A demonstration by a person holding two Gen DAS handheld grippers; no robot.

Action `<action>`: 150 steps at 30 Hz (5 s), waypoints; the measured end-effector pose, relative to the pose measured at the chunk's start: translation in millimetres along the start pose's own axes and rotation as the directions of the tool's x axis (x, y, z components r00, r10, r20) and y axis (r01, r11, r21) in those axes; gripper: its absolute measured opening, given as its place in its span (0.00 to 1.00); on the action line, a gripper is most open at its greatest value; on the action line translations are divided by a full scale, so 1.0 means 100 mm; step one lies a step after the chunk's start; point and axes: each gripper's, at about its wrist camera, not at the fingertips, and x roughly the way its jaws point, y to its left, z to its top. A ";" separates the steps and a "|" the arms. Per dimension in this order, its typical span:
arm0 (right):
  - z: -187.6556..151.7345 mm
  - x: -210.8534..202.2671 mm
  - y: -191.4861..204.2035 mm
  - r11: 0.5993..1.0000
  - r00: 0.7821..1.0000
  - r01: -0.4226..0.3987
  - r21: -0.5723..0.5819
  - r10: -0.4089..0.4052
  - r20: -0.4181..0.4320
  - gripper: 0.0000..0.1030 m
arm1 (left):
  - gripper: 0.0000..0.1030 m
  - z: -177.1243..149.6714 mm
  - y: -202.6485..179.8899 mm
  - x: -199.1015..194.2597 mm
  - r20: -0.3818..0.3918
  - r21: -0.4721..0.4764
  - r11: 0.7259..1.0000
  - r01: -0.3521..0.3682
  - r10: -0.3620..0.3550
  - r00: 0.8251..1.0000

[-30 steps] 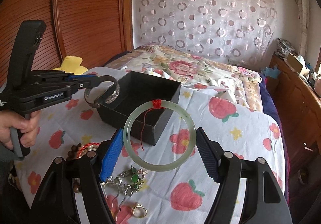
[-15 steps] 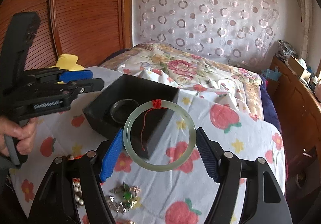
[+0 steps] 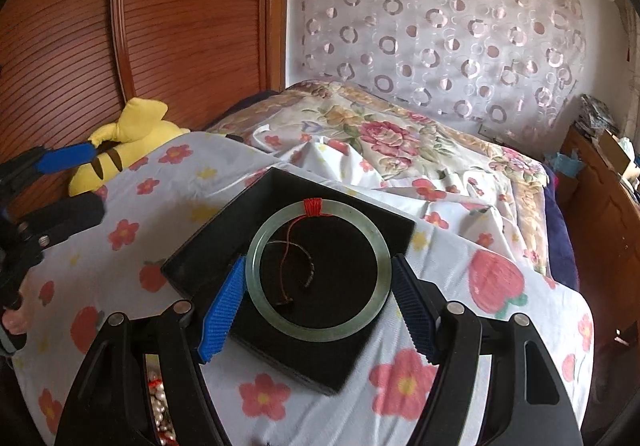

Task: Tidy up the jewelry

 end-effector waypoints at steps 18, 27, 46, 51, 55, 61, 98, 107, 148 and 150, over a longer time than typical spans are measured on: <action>-0.10 -0.36 0.01 1.000 1.000 0.000 0.008 0.000 0.026 0.77 | 0.93 -0.54 -0.14 -0.42 -0.057 0.022 0.997 0.080 -0.079 0.995; -0.95 -0.84 0.05 0.999 0.997 -0.051 -0.010 0.051 -0.056 0.58 | 0.93 -0.83 -0.41 -0.53 -0.105 0.037 0.990 0.138 -0.134 0.985; -1.47 -0.78 0.17 0.997 0.984 -0.070 -0.008 0.068 -0.164 0.29 | 0.93 -1.06 -0.46 -0.54 -0.166 0.039 0.985 0.168 -0.160 0.973; -1.51 -0.84 0.18 0.997 0.984 -0.076 -0.005 0.075 -0.161 0.21 | 0.93 -1.08 -0.48 -0.54 -0.176 0.042 0.985 0.170 -0.160 0.971; -1.57 -0.93 0.12 0.999 0.988 -0.040 0.011 0.041 -0.147 0.21 | 0.93 -1.02 -0.53 -0.52 -0.179 0.057 0.983 0.173 -0.160 0.971; -1.65 -1.07 0.01 0.999 0.993 -0.009 0.041 0.014 -0.116 0.21 | 0.92 -0.86 -0.68 -0.46 -0.178 0.092 0.973 0.210 -0.191 0.965; -1.76 -1.04 -0.05 0.995 0.996 -0.014 0.096 0.023 -0.091 0.21 | 0.12 -0.72 -0.63 -0.47 -0.231 0.130 0.955 0.265 -0.231 0.945; -1.76 -1.04 -0.05 0.995 0.996 -0.014 0.096 0.023 -0.091 0.21 | 0.12 -0.39 -0.76 -0.94 -0.108 0.162 0.951 0.262 -0.247 0.963; -1.76 -1.04 -0.05 0.995 0.996 -0.013 0.095 0.022 -0.092 0.21 | 0.12 -0.56 0.61 -0.77 -0.153 0.040 0.997 -0.062 0.068 0.986; -1.75 -1.03 -0.04 0.996 0.995 -0.009 0.088 0.018 -0.095 0.22 | 0.12 -0.61 0.62 -0.74 -0.163 0.034 0.998 -0.059 0.064 0.985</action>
